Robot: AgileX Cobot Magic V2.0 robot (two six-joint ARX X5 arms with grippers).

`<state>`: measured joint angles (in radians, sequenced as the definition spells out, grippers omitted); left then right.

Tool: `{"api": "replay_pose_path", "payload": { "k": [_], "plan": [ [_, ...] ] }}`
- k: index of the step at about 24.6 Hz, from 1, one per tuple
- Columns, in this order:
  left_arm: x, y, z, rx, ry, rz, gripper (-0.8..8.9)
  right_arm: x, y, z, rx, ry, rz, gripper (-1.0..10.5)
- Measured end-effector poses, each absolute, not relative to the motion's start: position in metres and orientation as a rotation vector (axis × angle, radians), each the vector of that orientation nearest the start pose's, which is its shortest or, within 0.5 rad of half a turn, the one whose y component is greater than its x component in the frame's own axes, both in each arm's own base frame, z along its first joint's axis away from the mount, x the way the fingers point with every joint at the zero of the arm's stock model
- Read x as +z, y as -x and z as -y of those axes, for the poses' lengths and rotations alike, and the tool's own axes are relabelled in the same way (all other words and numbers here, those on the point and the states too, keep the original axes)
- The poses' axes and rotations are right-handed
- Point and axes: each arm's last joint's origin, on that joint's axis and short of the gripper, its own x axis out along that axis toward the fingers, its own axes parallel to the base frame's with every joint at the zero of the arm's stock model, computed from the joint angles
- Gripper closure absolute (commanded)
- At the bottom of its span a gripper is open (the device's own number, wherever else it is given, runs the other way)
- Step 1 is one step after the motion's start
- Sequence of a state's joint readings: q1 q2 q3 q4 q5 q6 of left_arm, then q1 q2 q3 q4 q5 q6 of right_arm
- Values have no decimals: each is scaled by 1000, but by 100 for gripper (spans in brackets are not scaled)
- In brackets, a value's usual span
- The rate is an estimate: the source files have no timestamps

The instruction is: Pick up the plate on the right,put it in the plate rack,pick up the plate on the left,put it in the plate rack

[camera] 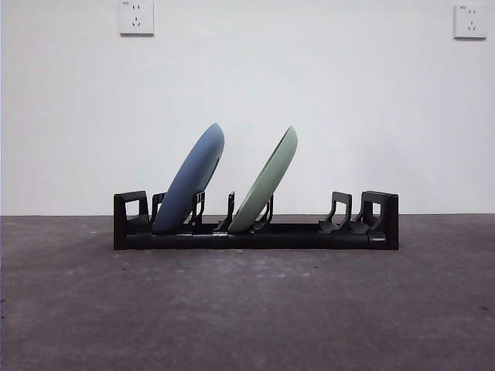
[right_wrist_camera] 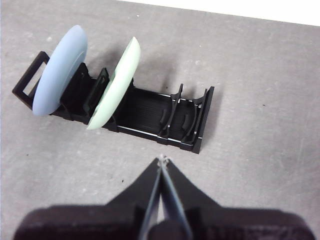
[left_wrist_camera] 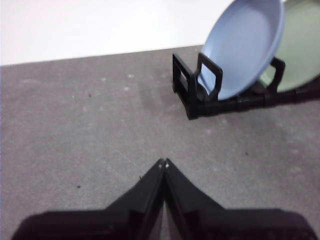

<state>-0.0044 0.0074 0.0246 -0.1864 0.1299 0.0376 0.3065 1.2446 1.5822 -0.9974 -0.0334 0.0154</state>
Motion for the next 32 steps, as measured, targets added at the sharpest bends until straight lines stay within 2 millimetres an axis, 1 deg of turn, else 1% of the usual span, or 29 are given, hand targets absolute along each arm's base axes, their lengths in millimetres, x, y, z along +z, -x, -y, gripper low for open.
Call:
{"api": "replay_pose_path", "payload": {
  "k": [5,17,19,21,22,24,25,26,27,28,31,32],
  "plan": [
    [153,-95,4,-129,21,-169,817,432,-213,-68,322,76,-660,945],
    [153,-96,4,-129,24,-180,817,432,-213,-68,321,76,-661,945],
    [152,-96,4,-129,24,-182,817,434,-211,-62,247,101,-646,945],
    [152,-96,4,-129,24,-182,817,445,-194,-49,175,131,-579,945],
    [152,-96,4,-129,24,-182,817,455,-180,-42,163,124,-520,945],
    [152,-96,4,-129,24,-184,817,476,-144,-28,154,80,-329,945],
    [152,-96,4,-129,24,-185,817,483,-125,-20,132,65,-226,945],
    [152,-96,4,-129,24,-185,817,483,-111,-15,107,57,-163,945],
    [152,-96,4,-129,24,-185,817,479,-95,-9,70,49,-95,945],
    [152,-96,4,-129,24,-185,817,472,-86,-6,38,45,-55,945],
    [152,-96,4,-129,24,-185,817,442,-77,-1,-17,47,-18,945],
    [152,-96,4,-129,24,-186,817,428,-76,0,-32,49,-17,945]
  ]
}}
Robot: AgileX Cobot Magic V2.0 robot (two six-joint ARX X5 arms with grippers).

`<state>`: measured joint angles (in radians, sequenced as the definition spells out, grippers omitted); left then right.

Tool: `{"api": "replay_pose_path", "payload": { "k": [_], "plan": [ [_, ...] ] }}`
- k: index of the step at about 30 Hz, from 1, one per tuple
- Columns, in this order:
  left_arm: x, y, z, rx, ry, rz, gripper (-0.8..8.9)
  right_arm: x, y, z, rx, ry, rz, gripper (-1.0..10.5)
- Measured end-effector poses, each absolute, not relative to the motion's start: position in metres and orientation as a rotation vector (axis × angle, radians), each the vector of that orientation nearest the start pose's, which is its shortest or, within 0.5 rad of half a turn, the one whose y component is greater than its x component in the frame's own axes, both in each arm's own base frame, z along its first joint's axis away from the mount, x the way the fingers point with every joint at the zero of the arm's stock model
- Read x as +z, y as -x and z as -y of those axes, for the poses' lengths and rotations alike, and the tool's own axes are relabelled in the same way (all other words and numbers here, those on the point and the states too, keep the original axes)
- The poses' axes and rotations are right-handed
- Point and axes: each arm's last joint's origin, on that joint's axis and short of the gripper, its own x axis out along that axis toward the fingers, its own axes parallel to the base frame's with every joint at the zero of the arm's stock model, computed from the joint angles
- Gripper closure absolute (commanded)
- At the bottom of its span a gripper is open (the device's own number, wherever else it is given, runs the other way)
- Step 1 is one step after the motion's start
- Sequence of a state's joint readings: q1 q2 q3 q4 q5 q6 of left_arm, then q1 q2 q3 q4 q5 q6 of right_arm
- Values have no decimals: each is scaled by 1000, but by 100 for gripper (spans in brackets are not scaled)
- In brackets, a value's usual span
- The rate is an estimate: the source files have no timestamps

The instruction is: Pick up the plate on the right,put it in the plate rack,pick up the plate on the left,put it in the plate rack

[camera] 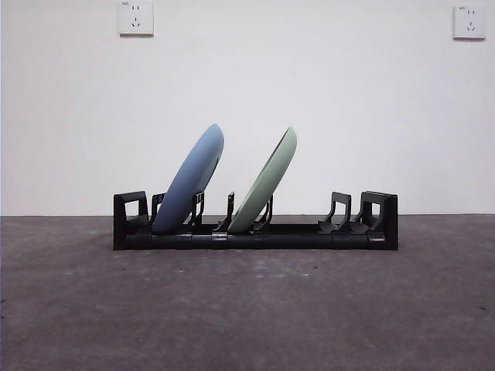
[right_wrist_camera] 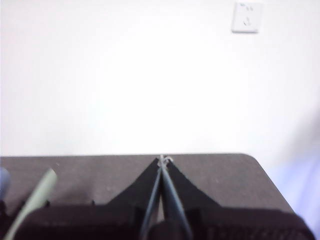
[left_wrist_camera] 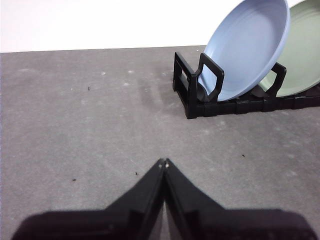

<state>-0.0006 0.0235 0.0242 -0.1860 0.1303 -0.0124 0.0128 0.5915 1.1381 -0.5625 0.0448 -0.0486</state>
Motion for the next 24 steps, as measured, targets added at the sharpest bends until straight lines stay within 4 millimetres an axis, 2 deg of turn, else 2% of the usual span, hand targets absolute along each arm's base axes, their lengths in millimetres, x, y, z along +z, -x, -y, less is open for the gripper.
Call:
{"api": "replay_pose_path", "payload": {
  "k": [6,10,13,19,24],
  "plan": [
    [152,-96,4,-129,24,-186,817,335,-77,3,-65,48,-18,945],
    [152,-96,4,-129,24,-186,817,269,-84,3,-64,33,-69,945],
    [152,-96,4,-129,24,-186,817,227,-88,3,-64,14,-110,945],
    [152,-96,4,-129,24,-186,817,175,-92,3,-67,-20,-147,945],
    [152,-96,4,-129,24,-187,817,152,-95,3,-65,-39,-182,945]
  ]
}}
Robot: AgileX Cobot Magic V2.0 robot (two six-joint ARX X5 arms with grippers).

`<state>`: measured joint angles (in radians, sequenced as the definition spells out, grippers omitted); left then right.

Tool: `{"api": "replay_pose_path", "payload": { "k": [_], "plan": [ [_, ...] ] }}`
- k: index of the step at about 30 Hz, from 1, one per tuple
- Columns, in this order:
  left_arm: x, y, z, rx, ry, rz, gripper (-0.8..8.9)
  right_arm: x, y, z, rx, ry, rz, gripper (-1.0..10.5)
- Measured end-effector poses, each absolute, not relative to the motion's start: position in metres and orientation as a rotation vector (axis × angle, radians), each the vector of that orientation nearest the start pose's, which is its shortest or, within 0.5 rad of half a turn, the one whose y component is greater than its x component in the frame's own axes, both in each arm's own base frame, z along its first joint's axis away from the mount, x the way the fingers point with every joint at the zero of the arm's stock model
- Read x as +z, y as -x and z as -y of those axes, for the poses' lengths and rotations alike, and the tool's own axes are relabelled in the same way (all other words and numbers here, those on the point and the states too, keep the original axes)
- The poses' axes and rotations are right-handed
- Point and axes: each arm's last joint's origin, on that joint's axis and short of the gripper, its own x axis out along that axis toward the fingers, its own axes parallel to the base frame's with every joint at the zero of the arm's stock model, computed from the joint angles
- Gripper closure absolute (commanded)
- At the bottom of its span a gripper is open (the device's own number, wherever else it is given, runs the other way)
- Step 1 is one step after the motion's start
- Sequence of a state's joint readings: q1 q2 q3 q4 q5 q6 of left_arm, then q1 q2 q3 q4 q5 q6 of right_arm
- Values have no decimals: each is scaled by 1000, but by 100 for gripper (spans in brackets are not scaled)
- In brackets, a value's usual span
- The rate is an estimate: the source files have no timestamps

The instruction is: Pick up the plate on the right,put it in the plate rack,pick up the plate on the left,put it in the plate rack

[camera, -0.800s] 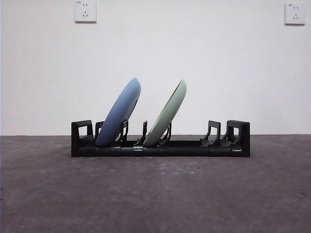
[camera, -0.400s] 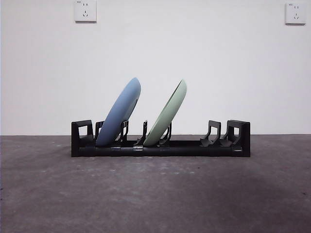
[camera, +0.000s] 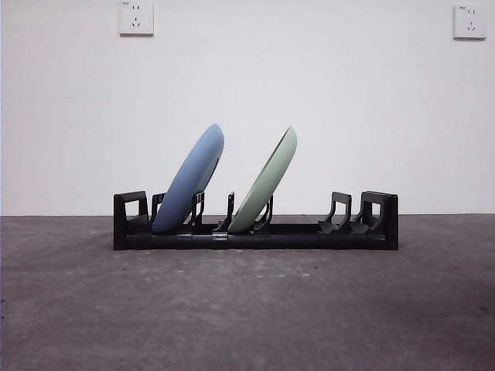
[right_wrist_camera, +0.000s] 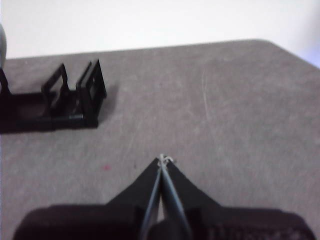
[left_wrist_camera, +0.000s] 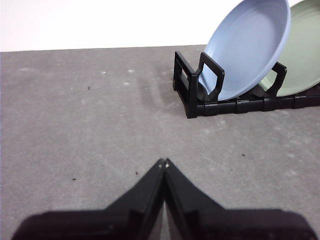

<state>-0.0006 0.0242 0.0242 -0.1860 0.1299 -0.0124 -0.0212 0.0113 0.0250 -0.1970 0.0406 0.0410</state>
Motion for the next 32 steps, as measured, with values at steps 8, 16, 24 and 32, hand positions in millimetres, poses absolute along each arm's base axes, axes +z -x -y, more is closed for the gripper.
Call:
{"api": "replay_pose_path", "payload": {
  "k": [8,16,24,32],
  "plan": [
    [152,-96,4,-129,25,-189,817,153,-95,3,-66,-55,-172,945],
    [152,-96,4,-129,25,-194,817,153,-95,3,-67,-59,-171,945],
    [151,-96,4,-129,25,-195,817,153,-95,3,-67,-59,-171,945],
    [151,-96,4,-129,25,-195,817,153,-95,3,-67,-59,-172,945]
  ]
}}
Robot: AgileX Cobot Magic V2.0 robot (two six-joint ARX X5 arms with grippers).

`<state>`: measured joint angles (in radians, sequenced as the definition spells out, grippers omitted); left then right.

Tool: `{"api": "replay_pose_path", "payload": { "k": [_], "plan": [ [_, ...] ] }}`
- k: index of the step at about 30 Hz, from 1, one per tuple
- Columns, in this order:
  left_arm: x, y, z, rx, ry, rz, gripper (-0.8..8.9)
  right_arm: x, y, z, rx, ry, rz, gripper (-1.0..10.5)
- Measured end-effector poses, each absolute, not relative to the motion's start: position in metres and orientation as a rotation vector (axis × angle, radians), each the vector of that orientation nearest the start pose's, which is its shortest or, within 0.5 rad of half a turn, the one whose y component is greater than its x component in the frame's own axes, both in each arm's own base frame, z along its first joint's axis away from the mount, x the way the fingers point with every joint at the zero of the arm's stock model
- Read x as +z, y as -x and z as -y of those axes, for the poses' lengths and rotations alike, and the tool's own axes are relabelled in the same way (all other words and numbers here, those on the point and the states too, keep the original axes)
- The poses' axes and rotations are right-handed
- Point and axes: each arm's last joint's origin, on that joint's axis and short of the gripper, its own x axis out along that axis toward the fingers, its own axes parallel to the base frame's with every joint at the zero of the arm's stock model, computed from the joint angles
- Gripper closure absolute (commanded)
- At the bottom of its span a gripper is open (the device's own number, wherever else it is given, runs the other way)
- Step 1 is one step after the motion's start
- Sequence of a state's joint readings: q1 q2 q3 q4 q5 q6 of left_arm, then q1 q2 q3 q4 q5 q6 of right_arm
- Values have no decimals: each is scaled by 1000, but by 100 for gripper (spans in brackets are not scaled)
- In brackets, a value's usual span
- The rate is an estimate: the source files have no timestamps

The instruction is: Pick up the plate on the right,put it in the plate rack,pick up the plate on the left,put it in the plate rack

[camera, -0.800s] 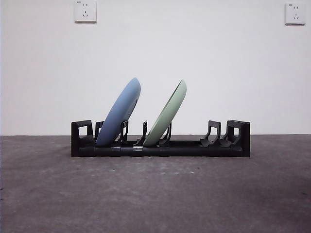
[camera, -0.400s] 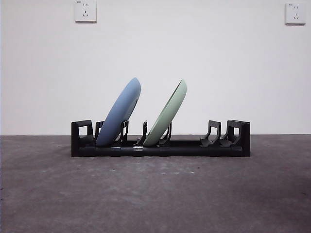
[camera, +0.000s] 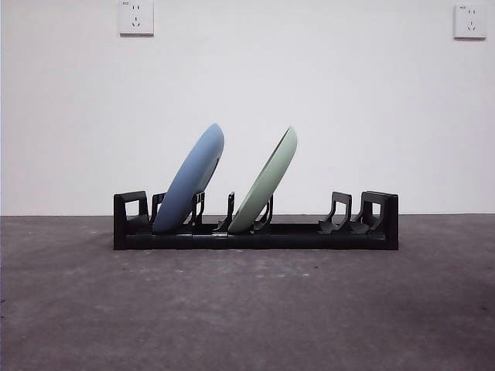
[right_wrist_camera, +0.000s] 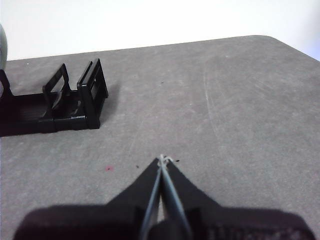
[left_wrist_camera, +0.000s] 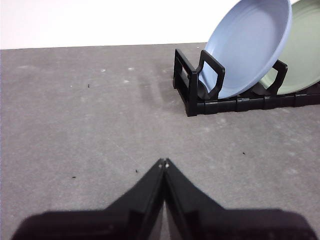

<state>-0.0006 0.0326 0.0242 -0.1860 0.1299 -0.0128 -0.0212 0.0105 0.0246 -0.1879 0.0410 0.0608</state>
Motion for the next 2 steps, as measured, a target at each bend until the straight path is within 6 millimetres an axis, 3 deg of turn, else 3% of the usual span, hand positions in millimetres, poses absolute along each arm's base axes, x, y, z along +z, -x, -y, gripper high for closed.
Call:
{"api": "replay_pose_path", "payload": {
  "k": [2],
  "plan": [
    [151,-96,4,-129,25,-195,817,153,-95,3,-67,-59,-171,945]
  ]
}}
